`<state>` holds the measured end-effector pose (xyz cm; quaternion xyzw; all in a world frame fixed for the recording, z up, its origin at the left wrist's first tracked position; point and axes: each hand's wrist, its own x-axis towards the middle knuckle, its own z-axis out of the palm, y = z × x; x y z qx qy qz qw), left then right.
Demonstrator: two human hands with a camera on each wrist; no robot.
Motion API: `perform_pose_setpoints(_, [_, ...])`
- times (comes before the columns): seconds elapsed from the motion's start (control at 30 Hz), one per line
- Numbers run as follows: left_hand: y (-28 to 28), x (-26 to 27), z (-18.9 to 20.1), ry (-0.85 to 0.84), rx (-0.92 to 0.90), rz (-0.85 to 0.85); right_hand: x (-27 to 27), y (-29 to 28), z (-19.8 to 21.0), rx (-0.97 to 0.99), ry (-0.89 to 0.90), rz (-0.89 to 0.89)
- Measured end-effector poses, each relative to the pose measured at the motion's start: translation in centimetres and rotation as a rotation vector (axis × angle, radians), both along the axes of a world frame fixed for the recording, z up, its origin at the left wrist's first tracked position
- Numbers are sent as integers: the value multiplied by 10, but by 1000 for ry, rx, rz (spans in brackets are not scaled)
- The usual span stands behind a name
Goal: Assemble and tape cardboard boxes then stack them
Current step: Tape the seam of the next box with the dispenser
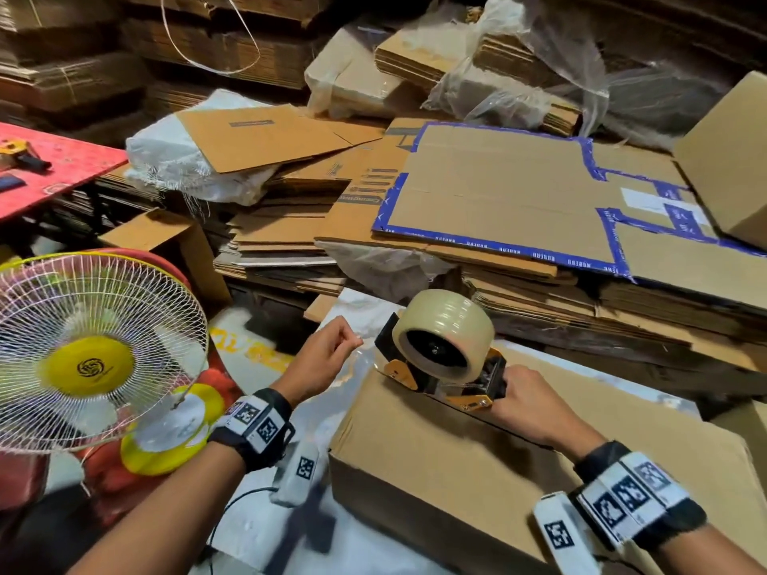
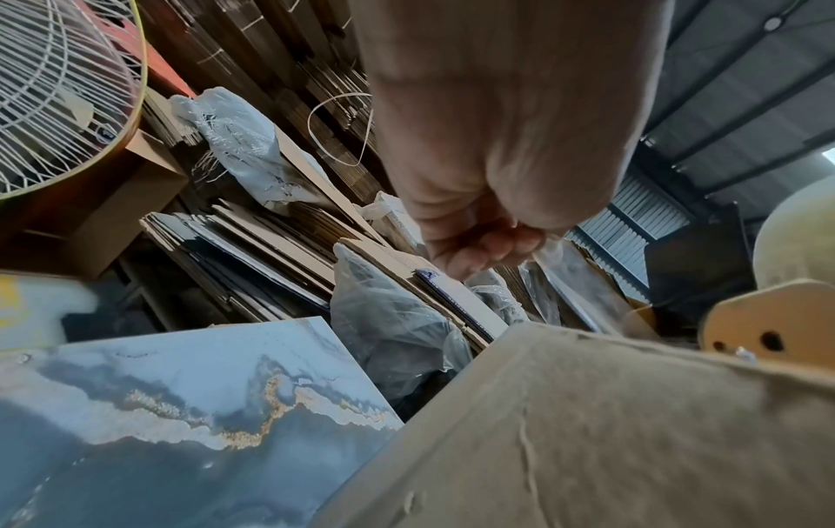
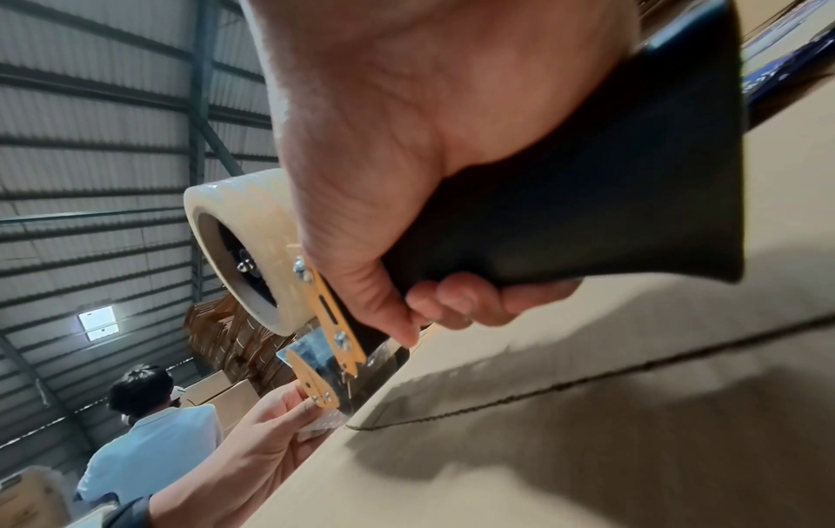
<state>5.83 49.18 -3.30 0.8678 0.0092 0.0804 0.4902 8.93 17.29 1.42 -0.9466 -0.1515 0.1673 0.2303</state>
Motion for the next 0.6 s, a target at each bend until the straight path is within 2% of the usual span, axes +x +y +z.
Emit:
perform_pose_setpoints(0.2, [7,6,-7,9,6,-30,-6,9,10,38,48,-23])
perform_pose_setpoints(0.43, [6,7,-34,-3,-42,-40,-1,8,-3,-22,41,-35])
perform_pose_setpoints(0.6, [-15,2,-58,-8,107,-164,2,10,-10,-104,29,-46])
